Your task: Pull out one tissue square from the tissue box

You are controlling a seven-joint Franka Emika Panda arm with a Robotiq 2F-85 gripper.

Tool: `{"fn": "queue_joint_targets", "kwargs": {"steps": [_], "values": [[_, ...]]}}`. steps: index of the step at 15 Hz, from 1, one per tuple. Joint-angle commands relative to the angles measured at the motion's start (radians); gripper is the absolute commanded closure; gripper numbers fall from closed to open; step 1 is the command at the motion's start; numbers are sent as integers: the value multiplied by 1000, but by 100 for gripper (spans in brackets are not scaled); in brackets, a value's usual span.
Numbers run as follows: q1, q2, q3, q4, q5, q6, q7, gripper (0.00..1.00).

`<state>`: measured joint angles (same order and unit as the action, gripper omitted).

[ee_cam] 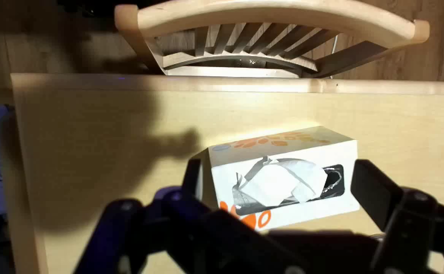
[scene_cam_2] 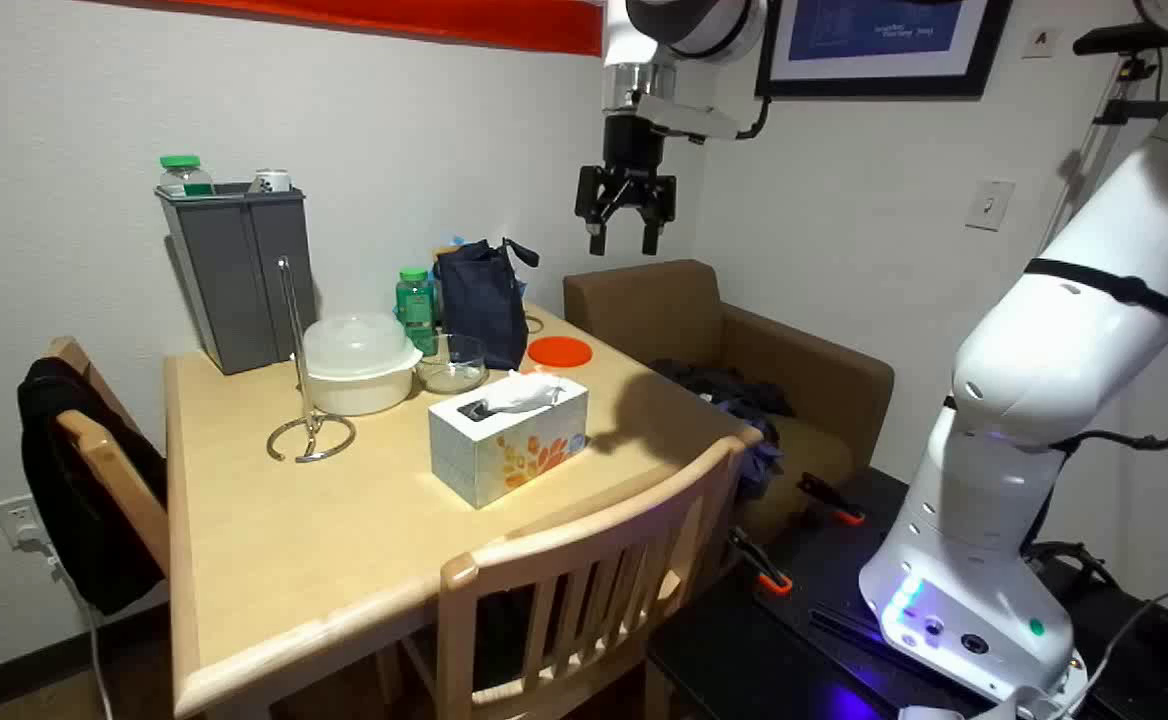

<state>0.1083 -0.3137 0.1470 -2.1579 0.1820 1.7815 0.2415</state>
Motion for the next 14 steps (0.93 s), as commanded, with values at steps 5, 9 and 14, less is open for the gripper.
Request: {"fn": "queue_joint_targets", "kwargs": {"steps": [5,9,14], "values": [[-1,1,1,2,0,-3,0,0],[43,37,42,28,-18,4,-57,0],[82,208,92,194,-115,6,-147,0]]}}
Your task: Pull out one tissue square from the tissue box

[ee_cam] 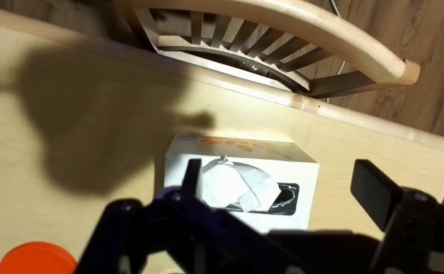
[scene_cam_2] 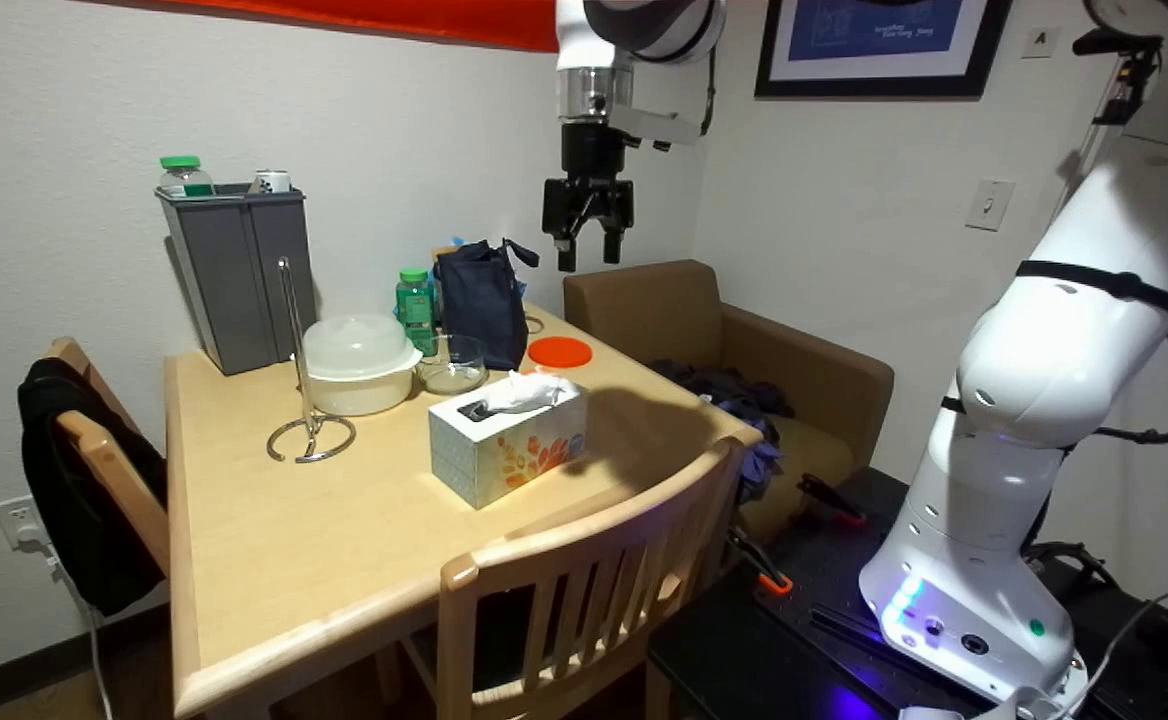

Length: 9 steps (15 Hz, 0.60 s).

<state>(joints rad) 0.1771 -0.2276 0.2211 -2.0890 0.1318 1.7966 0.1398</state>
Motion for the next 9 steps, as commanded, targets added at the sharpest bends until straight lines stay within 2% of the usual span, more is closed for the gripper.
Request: {"fn": "queue_joint_targets", "kwargs": {"steps": [1,5,8,9], "values": [[16,172,24,170,-105,-9,-55,0],[21,361,11,355,-252,-31,-83,0],[25,476,-18,495,-279,-102,-62,0],[22,494,-25,528,-246,-138,-75,0]]}}
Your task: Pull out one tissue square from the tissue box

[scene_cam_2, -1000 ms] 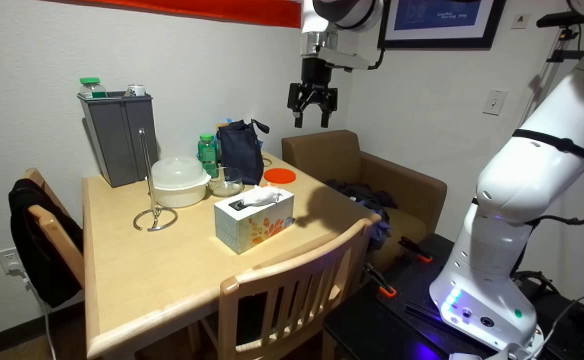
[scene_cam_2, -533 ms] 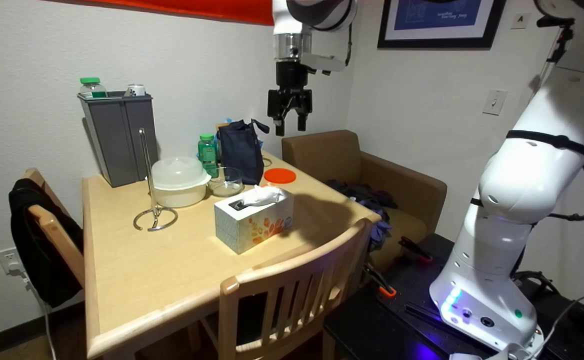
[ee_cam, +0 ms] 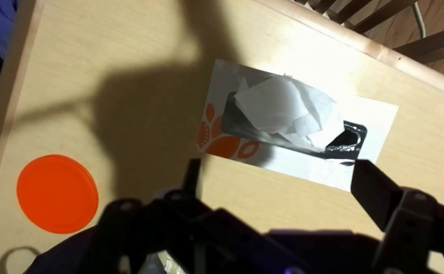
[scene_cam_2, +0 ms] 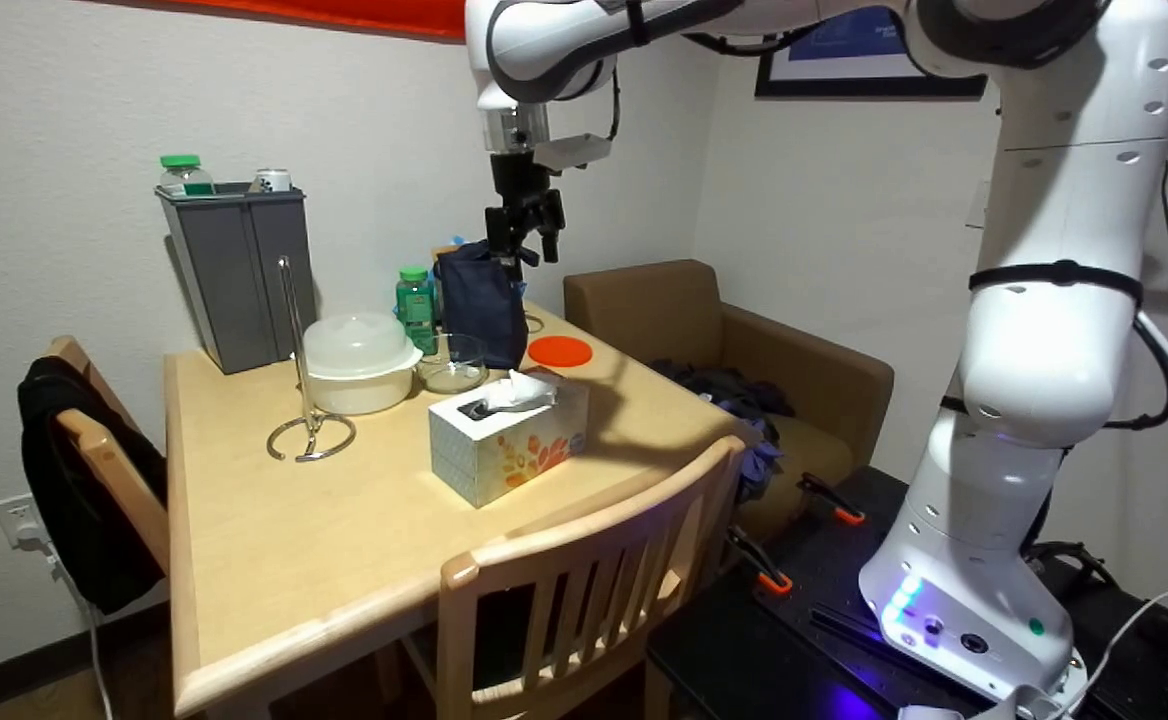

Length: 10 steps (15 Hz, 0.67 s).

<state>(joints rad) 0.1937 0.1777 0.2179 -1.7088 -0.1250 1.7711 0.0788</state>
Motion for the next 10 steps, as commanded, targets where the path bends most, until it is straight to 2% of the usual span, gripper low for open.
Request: {"fn": "queue_joint_targets", "kwargs": {"steps": [1,5,10], "values": [[6,106,-28,176,16,-139,-16,0],[6,138,-53,275,24,-283,11,0],[-5,146,-67,332,76,-280,3,0]]}}
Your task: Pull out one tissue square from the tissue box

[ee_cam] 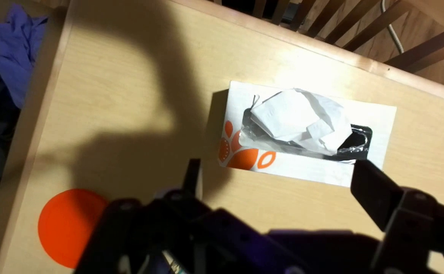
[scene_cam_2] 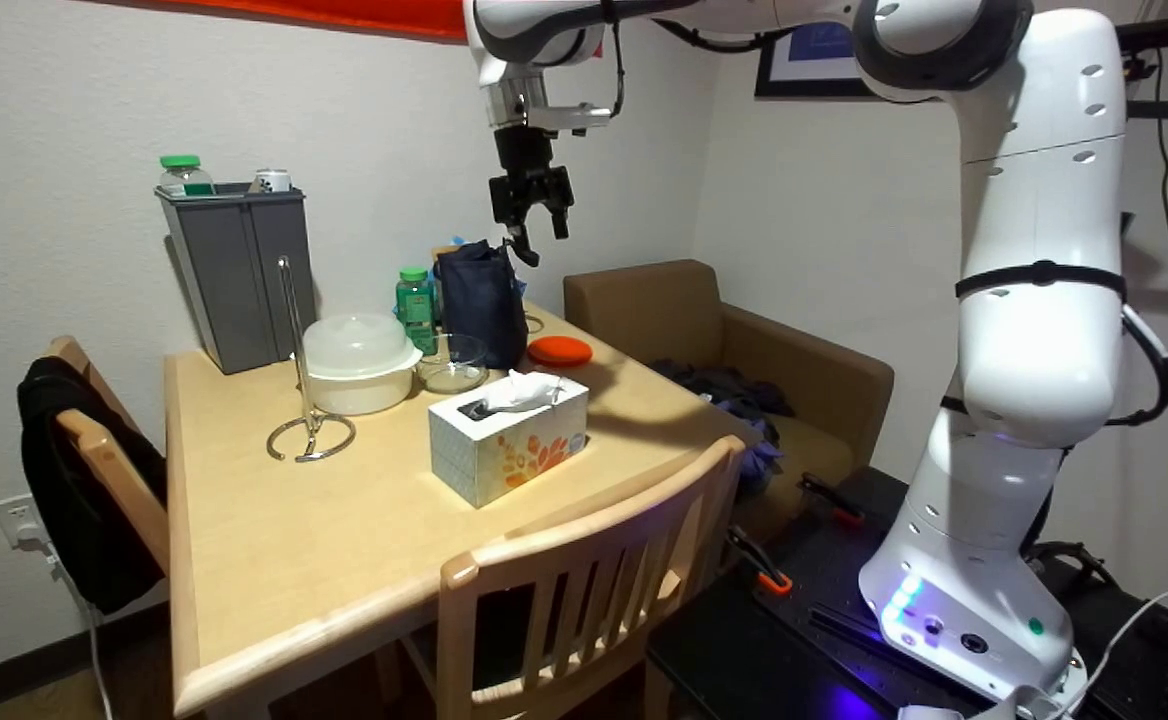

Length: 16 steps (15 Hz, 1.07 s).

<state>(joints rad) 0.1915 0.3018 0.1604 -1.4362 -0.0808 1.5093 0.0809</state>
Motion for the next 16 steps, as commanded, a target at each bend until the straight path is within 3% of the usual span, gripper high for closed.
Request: {"fn": "queue_joint_targets", "kwargs": {"steps": [1,13,16], "values": [[6,3,-10,14,10,-4,-1,0],[4,14,-13,37,18,-4,-1,0],[-2,39,-8,41,26,-7,-51,0]]}}
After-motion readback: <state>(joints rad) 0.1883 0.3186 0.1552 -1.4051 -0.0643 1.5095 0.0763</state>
